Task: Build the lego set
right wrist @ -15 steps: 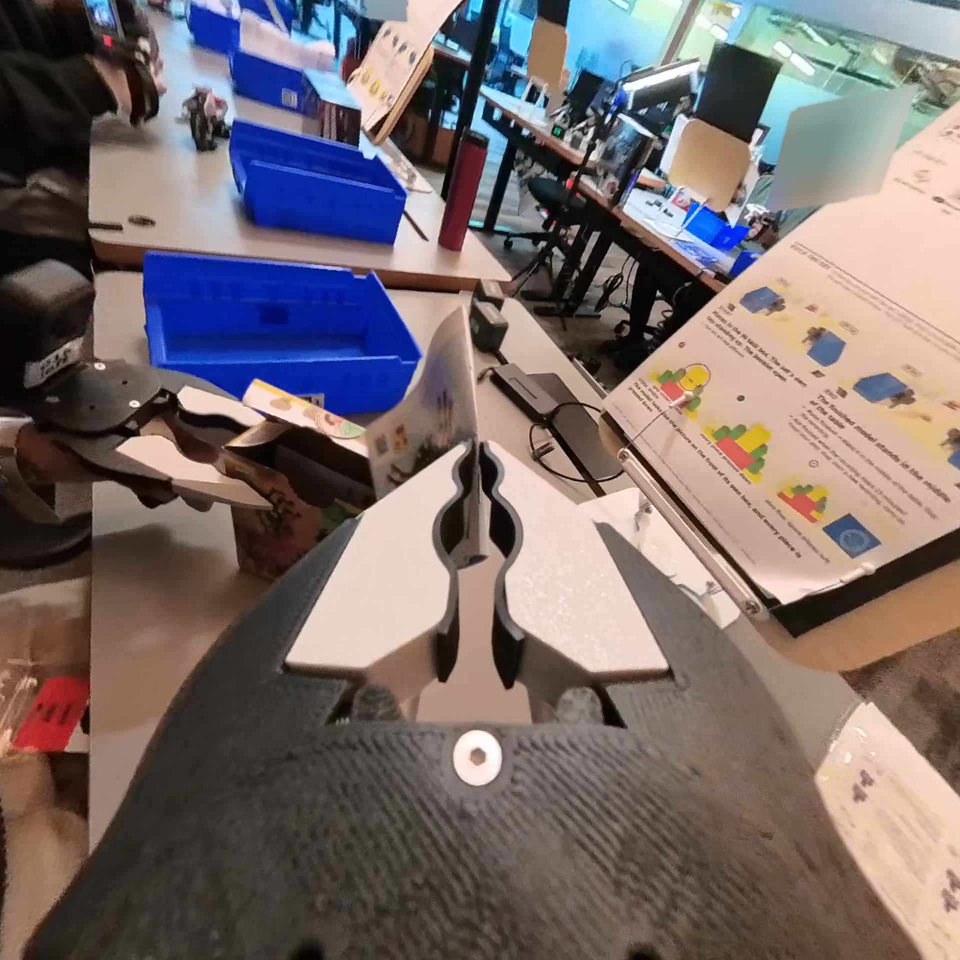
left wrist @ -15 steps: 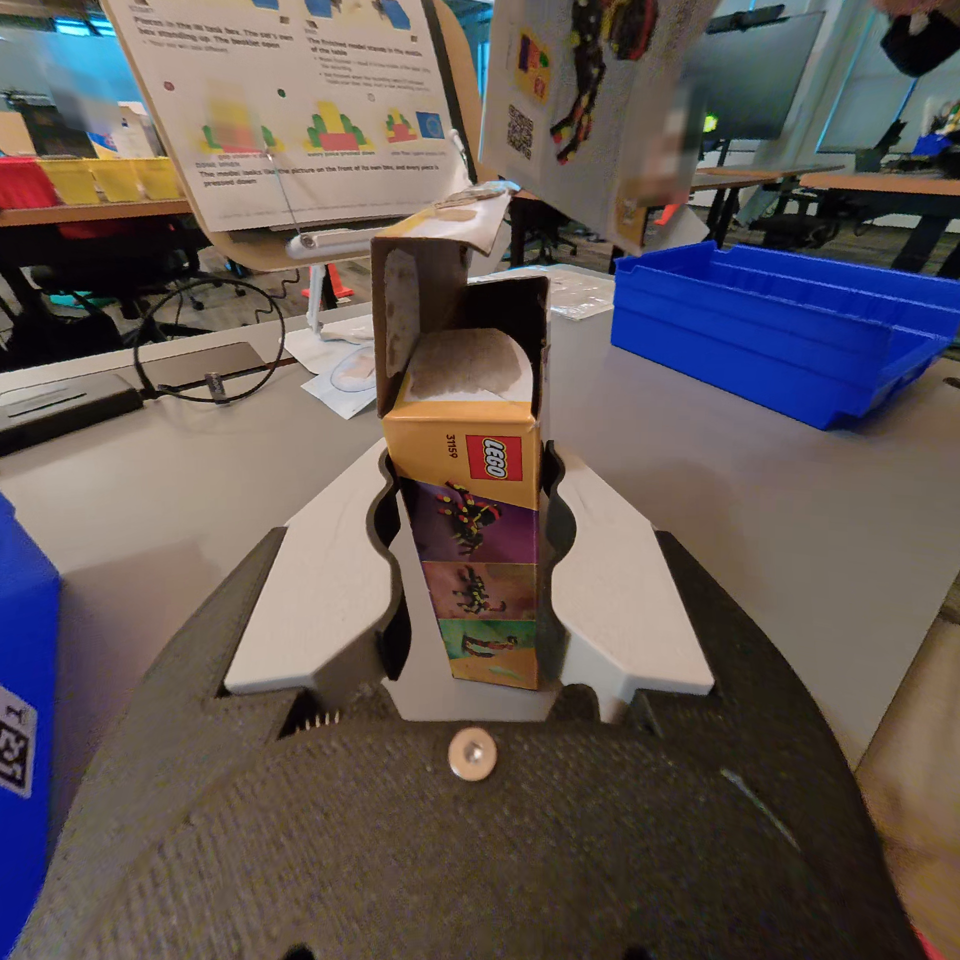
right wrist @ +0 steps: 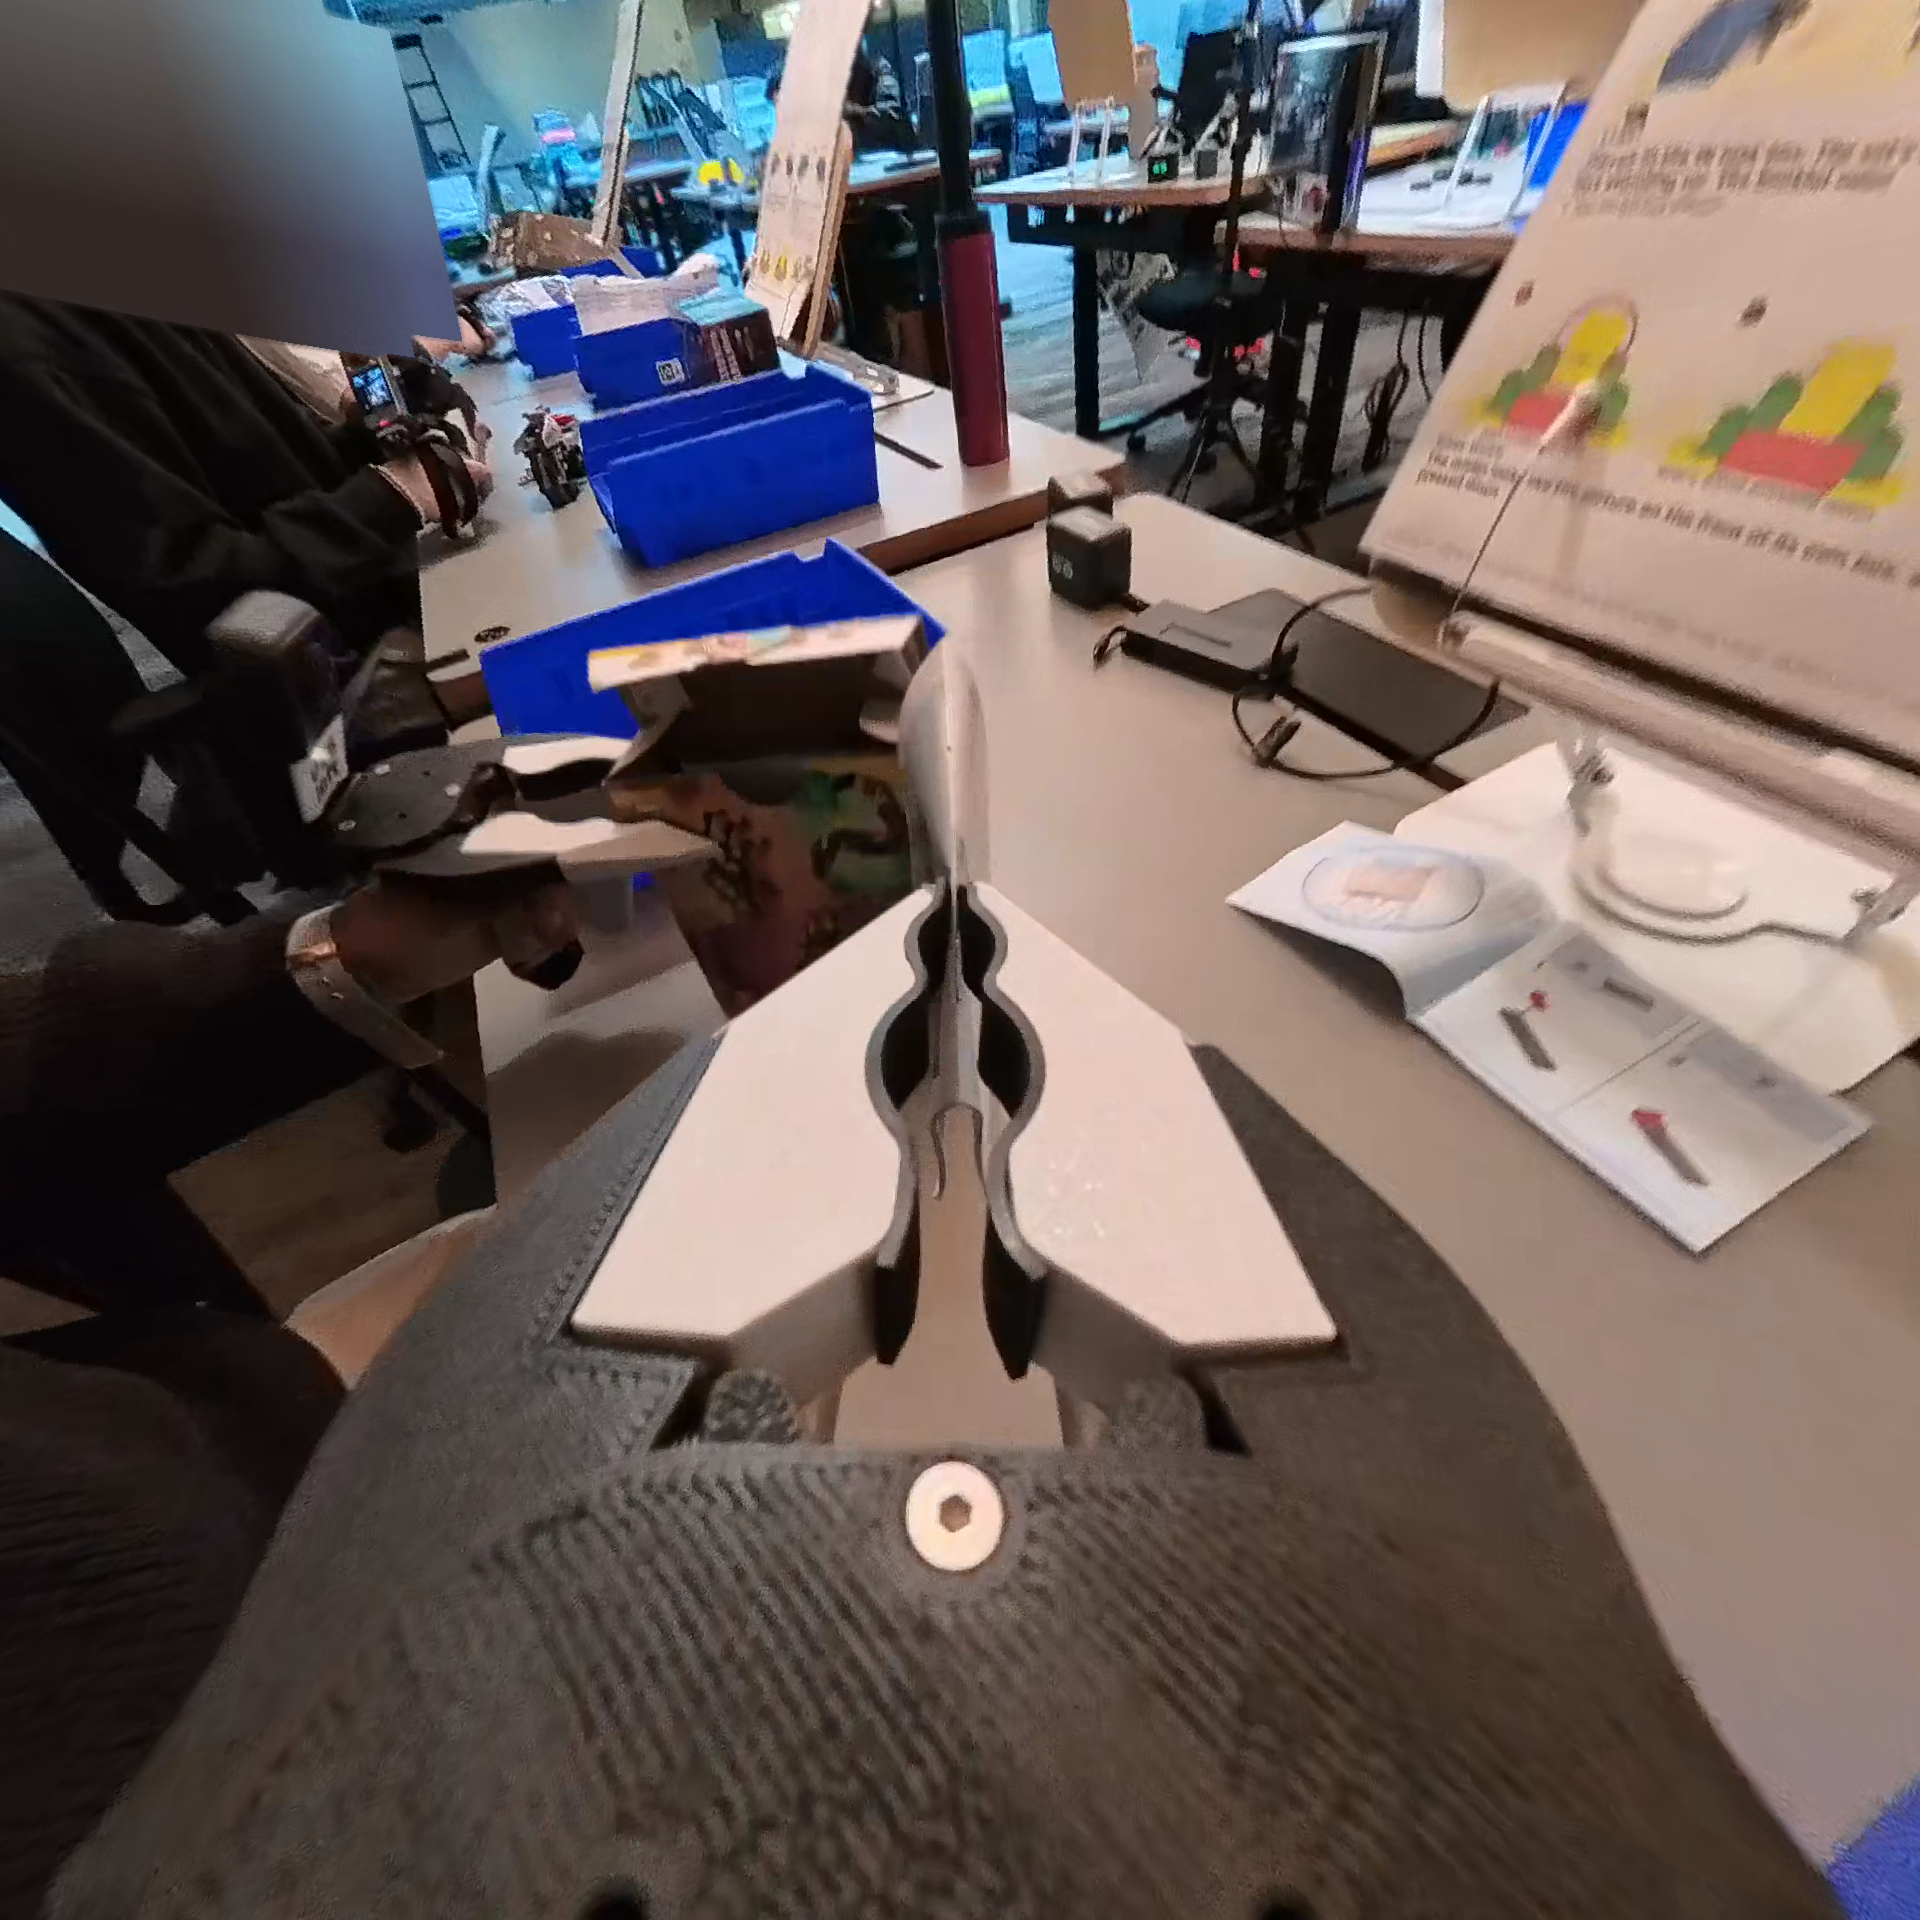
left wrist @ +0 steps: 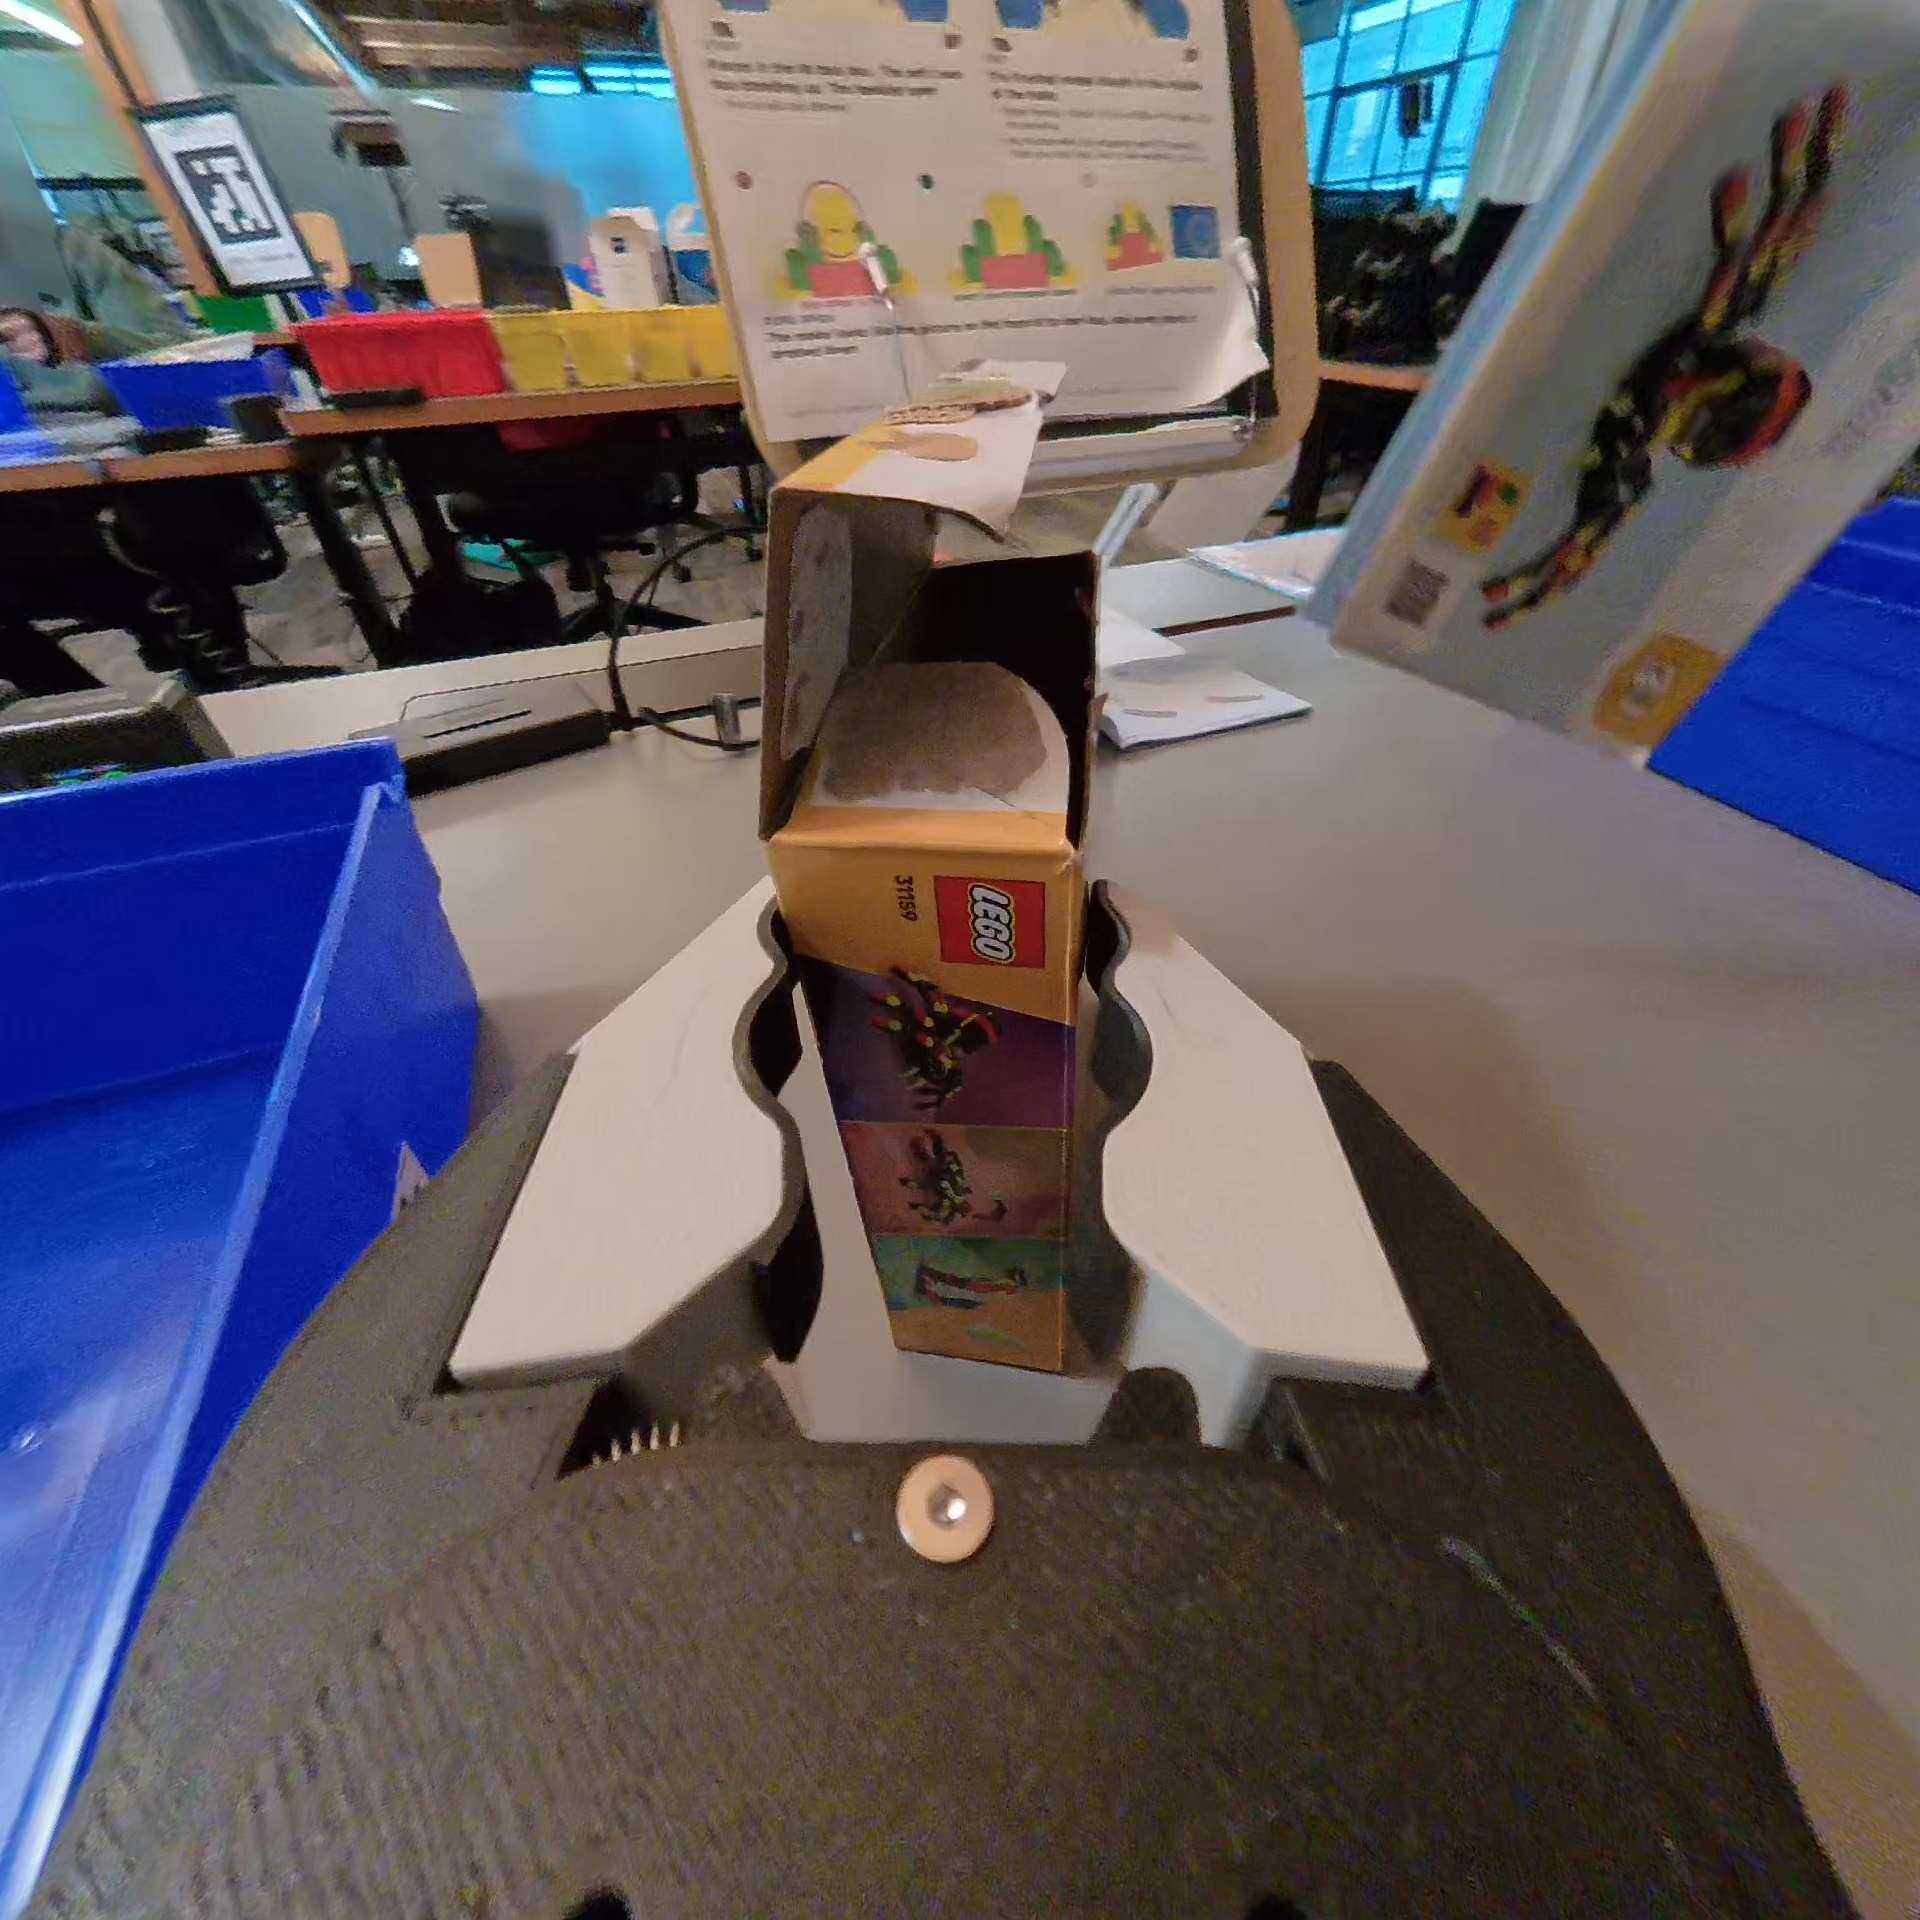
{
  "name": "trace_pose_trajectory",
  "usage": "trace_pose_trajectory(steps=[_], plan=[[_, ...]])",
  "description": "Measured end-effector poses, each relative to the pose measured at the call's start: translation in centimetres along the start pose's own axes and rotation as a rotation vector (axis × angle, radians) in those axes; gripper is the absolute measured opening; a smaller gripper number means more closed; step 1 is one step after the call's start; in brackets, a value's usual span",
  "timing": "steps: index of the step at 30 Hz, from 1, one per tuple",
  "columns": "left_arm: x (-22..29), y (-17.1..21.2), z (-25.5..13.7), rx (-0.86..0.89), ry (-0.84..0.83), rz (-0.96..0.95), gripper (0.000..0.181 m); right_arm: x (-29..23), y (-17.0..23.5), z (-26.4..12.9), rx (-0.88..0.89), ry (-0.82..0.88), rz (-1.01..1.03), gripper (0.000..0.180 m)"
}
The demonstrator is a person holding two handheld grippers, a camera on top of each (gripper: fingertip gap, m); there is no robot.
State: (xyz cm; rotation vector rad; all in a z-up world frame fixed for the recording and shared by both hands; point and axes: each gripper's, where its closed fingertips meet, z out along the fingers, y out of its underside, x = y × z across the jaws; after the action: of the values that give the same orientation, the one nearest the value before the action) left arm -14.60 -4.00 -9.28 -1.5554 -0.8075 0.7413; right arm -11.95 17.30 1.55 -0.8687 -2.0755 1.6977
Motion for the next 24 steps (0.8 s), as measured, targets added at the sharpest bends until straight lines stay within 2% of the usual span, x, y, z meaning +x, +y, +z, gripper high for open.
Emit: trace_pose_trajectory(steps=[4, 10, 16, 20, 24], plan=[[-0.2, -0.4, -0.2, 0.028, 0.007, -0.030, 0.052, 0.2, 4.4, 0.1, -0.073, 0.055, -0.012, 0.000], [0.0, -0.7, -0.3, 0.047, 0.010, -0.029, 0.056, -0.9, 11.2, 0.7, -0.220, 0.190, -0.297, 0.000], [-0.3, -1.4, -0.9, 0.064, 0.000, -0.088, 0.074, -1.9, 11.0, 1.0, -0.192, 0.170, -0.327, 0.000], [-1.4, -5.2, -3.1, 0.209, -0.083, -0.146, 0.088, -2.0, 10.0, 0.3, -0.085, 0.149, -0.272, 0.000], [2.2, -9.4, -5.6, 0.377, -0.032, -0.079, 0.075, -2.7, 9.3, 0.0, -0.035, 0.080, -0.203, 0.000]])
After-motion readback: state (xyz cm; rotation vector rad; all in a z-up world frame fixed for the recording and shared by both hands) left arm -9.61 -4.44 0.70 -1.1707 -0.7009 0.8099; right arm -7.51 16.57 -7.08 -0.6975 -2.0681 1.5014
